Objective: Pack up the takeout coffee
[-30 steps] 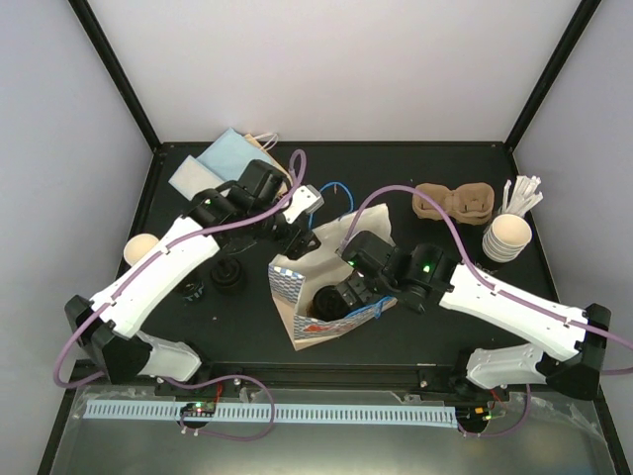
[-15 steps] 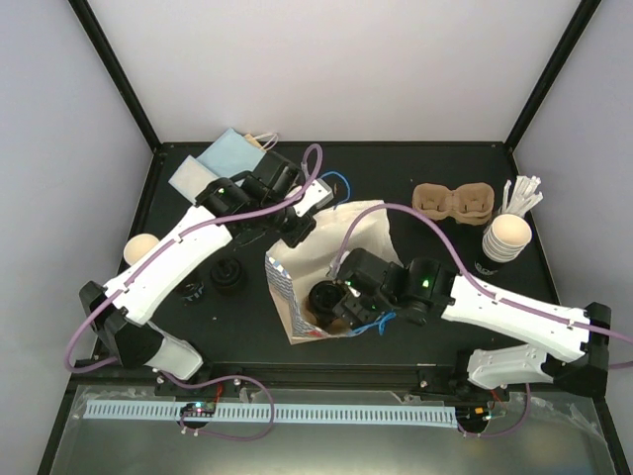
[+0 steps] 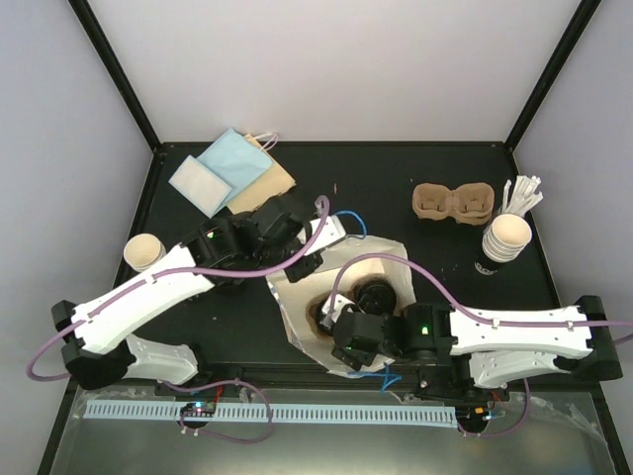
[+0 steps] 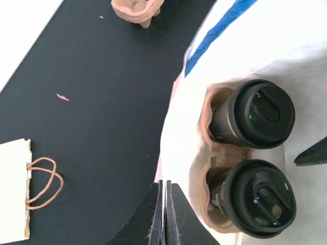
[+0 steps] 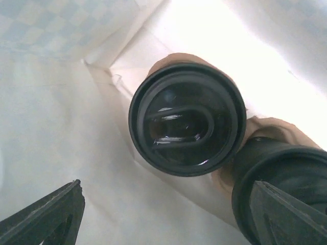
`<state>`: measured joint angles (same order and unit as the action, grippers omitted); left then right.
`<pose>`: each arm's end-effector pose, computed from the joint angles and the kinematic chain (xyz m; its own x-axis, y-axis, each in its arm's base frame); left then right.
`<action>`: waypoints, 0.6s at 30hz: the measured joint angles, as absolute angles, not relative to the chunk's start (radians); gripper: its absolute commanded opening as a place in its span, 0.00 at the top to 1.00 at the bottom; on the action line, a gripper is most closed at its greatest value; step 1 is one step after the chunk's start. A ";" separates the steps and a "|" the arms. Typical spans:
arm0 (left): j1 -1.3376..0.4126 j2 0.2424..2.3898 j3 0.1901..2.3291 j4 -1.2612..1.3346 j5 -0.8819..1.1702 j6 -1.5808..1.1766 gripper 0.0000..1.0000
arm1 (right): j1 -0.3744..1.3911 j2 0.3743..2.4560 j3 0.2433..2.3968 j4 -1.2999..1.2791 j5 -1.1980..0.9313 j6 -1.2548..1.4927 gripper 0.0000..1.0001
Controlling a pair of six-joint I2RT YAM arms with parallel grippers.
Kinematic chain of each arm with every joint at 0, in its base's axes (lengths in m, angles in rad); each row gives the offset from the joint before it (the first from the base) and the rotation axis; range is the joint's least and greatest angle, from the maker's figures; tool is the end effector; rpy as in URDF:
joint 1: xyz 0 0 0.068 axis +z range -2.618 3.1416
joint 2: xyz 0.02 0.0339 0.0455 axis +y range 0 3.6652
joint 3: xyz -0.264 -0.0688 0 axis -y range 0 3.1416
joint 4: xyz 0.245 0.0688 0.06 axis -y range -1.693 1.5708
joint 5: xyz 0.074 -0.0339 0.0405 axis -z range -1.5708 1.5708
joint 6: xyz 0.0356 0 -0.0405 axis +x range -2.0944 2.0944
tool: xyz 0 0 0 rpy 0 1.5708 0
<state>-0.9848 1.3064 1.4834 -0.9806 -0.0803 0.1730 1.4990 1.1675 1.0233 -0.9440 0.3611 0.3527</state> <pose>0.1448 -0.2131 0.3917 -0.2545 0.6937 -0.6738 0.8563 0.4855 0.1764 0.0281 0.2158 0.2854 -0.3779 -0.7495 -0.5436 -0.8427 0.5216 -0.1334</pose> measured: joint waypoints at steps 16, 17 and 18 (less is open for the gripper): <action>-1.272 1.135 1.352 -0.904 -0.371 0.202 0.98 | 1.549 1.004 0.957 -0.857 0.540 0.458 0.15; -1.279 1.139 1.348 -0.904 -0.378 0.199 0.99 | 1.549 0.997 0.957 -0.855 0.549 0.462 0.18; -1.286 1.143 1.345 -0.904 -0.387 0.194 0.98 | 1.549 0.991 0.957 -0.855 0.561 0.476 0.21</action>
<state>-1.2861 1.1427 1.3445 -0.9039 -0.3866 0.1936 1.5490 0.9913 0.9565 -0.8555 0.5613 0.4763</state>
